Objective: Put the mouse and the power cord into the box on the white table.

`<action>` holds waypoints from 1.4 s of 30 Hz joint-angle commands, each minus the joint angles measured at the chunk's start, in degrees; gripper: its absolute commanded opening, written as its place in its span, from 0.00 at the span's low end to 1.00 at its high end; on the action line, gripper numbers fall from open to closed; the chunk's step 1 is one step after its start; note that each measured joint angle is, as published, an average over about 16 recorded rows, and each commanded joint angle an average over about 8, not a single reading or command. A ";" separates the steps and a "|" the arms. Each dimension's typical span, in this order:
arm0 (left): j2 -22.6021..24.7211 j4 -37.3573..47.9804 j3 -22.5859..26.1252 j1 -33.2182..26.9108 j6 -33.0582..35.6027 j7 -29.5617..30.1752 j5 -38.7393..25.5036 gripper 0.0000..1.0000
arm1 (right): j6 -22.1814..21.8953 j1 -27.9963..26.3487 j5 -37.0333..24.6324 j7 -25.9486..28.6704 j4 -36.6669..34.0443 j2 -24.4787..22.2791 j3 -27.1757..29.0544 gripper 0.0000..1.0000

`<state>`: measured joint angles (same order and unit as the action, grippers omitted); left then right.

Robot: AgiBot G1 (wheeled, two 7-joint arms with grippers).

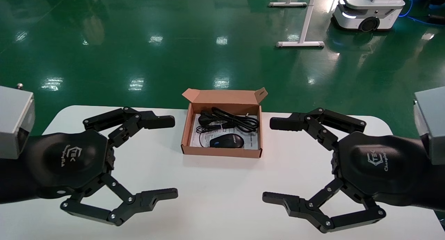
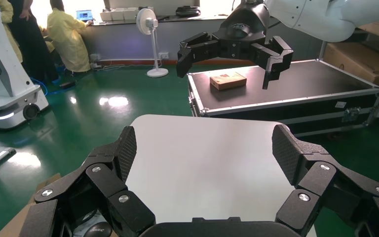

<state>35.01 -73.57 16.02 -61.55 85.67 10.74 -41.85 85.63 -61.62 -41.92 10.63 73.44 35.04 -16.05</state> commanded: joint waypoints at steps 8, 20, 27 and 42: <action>0.00 0.01 0.00 0.00 0.00 0.00 -0.01 1.00 | 0.00 -0.01 -0.01 0.00 -0.02 0.00 0.00 1.00; 0.00 0.02 0.00 0.00 0.00 0.00 -0.01 1.00 | 0.00 -0.01 -0.01 0.00 -0.02 0.00 0.00 1.00; 0.00 0.02 0.00 0.00 0.00 0.00 0.00 1.00 | 0.00 -0.01 -0.01 0.00 -0.03 0.00 0.00 1.00; 0.00 0.02 0.00 0.00 0.00 0.00 0.00 1.00 | 0.00 -0.01 -0.01 0.00 -0.03 0.00 0.00 1.00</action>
<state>35.01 -73.55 16.02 -61.55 85.67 10.74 -41.85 85.63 -61.63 -41.93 10.63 73.42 35.04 -16.05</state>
